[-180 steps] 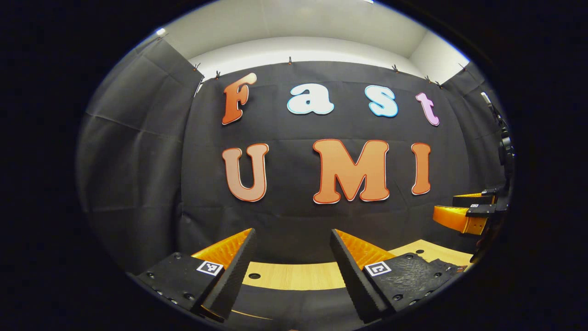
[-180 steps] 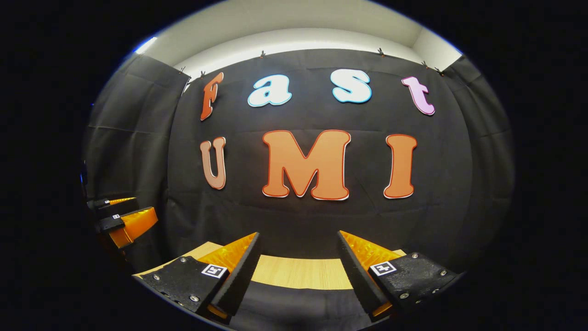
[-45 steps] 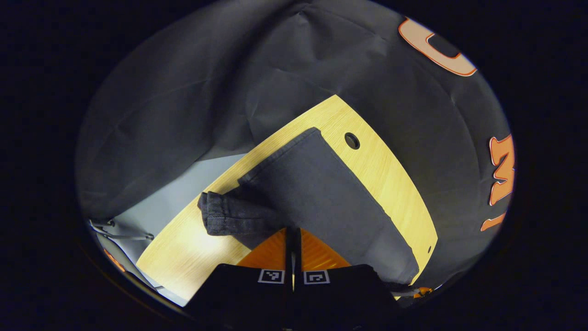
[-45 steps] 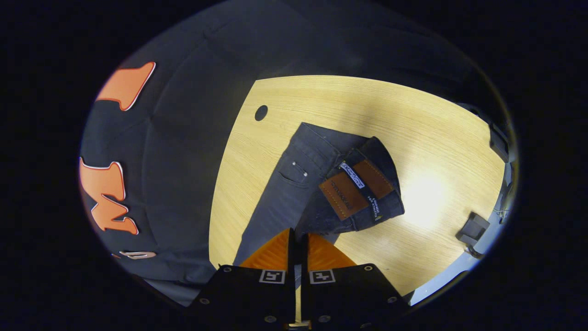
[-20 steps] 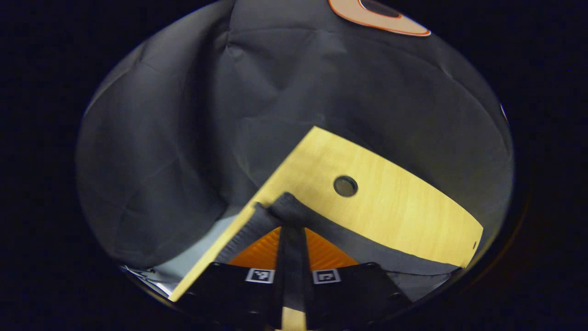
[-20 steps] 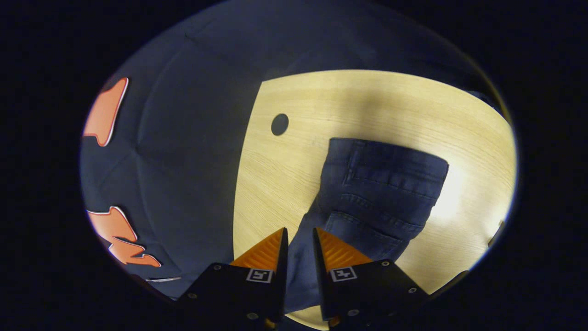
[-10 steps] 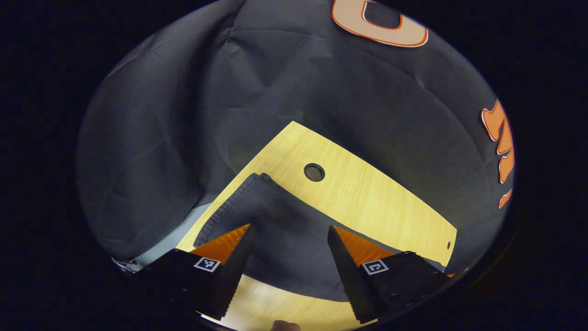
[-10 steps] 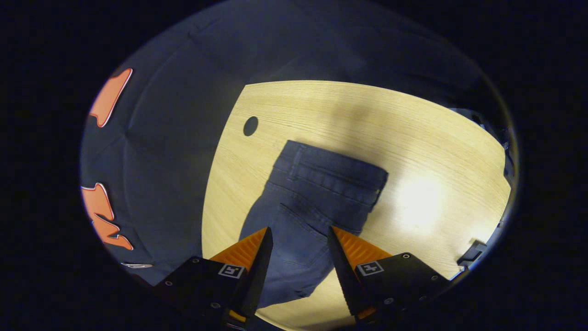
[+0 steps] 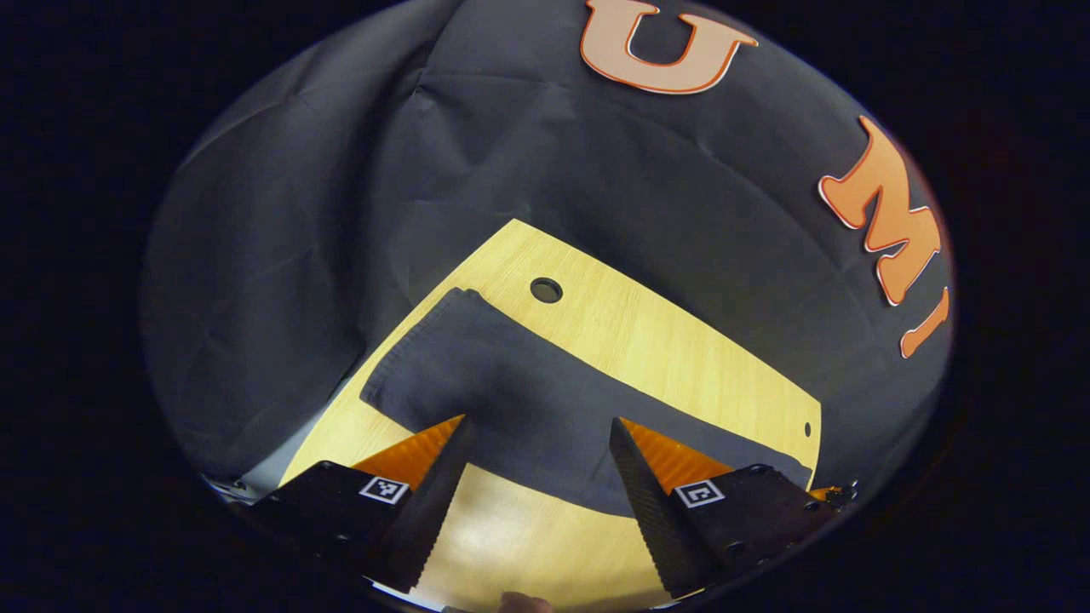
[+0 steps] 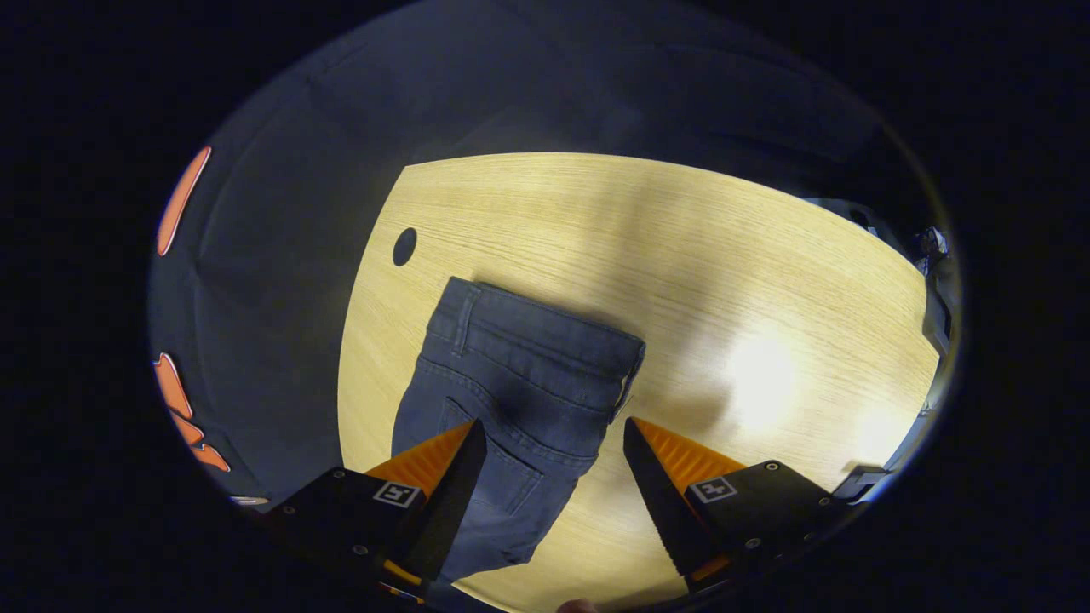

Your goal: Grasp the waist and the cuffs of the jeans and fold them to make the two legs overlap; first hold the waist and fold one-third of the jeans toward the cuffs, then hold the cuffs and fold the remaining one-third in the same direction to finish folding.

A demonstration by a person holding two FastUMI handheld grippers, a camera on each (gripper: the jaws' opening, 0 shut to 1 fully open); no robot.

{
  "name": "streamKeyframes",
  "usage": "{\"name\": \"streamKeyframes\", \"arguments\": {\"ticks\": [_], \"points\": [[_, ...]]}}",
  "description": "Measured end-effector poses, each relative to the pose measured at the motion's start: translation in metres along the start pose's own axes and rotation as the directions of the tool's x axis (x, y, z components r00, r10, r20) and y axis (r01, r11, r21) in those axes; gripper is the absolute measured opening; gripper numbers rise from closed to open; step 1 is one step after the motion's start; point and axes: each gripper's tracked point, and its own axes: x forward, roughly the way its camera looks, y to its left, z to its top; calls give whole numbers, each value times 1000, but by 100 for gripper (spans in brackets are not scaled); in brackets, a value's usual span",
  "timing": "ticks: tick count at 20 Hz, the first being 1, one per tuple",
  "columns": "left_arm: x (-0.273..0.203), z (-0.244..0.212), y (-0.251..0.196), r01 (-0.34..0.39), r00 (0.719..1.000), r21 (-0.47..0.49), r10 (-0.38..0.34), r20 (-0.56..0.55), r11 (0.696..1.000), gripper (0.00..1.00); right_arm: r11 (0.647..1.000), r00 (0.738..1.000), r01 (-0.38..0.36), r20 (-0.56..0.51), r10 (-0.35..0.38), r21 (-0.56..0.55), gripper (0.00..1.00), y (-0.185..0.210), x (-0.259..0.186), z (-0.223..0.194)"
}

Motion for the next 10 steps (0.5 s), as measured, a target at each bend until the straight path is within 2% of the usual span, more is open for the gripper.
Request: {"name": "streamKeyframes", "arguments": {"ticks": [4,7,8,10], "points": [[-17,-20,0,-18,1000,-13,18,10,1000,98,1000,1000,1,-1,-1,3,99,1,20,9],[-29,-41,1,-38,999,-26,38,19,999,98,999,998,-13,56,15,-33,96,-1,20,11],[-31,-46,0,-32,999,-42,33,23,999,98,999,996,-14,88,18,-46,94,-4,20,13],[-33,-61,-3,-31,999,-73,32,15,997,98,999,991,-24,128,29,-42,80,-7,19,13]]}}
